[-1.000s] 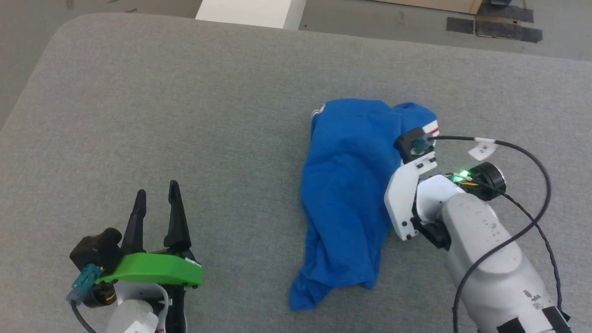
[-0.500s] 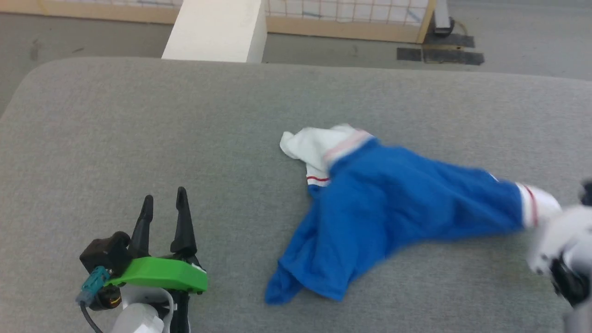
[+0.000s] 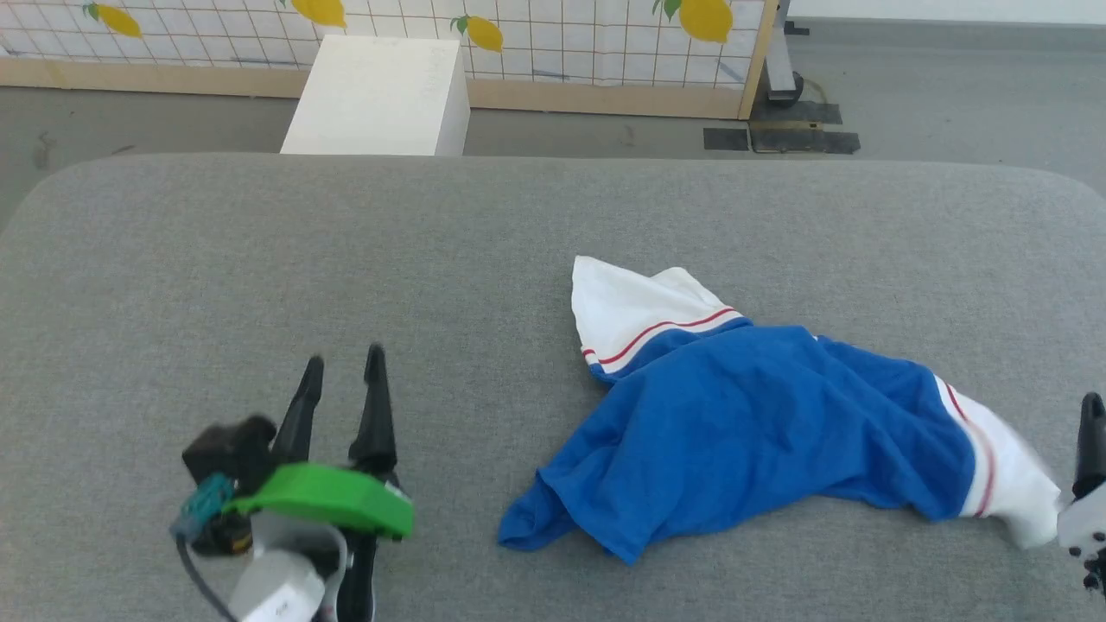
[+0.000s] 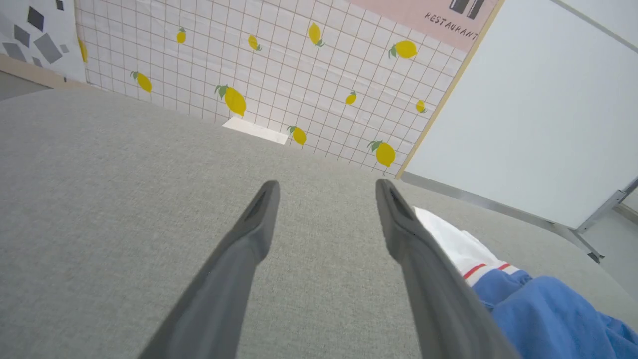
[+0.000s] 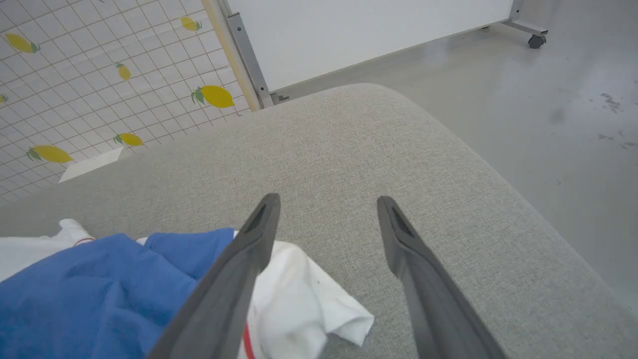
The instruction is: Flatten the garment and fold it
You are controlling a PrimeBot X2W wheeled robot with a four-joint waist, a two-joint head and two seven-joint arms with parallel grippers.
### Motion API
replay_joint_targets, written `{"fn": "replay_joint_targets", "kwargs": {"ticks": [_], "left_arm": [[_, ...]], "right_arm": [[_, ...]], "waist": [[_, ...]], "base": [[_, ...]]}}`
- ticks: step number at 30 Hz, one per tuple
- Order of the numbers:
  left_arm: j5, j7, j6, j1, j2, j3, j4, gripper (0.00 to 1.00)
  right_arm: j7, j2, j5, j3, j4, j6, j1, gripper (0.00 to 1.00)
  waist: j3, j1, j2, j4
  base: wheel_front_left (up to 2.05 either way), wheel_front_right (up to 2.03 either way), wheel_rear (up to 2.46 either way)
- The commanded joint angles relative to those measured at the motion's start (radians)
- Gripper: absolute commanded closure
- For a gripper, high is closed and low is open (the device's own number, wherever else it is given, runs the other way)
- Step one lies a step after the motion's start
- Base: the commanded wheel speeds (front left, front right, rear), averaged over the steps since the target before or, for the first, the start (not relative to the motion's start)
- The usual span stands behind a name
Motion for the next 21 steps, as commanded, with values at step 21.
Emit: {"fn": "replay_joint_targets", "kwargs": {"ticks": [21], "left_arm": [[0.005,0.85,0.027,-0.654,0.054,-0.264,0.459,0.0]], "right_arm": [[-0.117,0.002,0.107,0.152,0.016,-0.001,-0.005,0.0]], "waist": [[0.178,0.0,0.0,-0.234]], "base": [[0.0,0.0,0.0]]}}
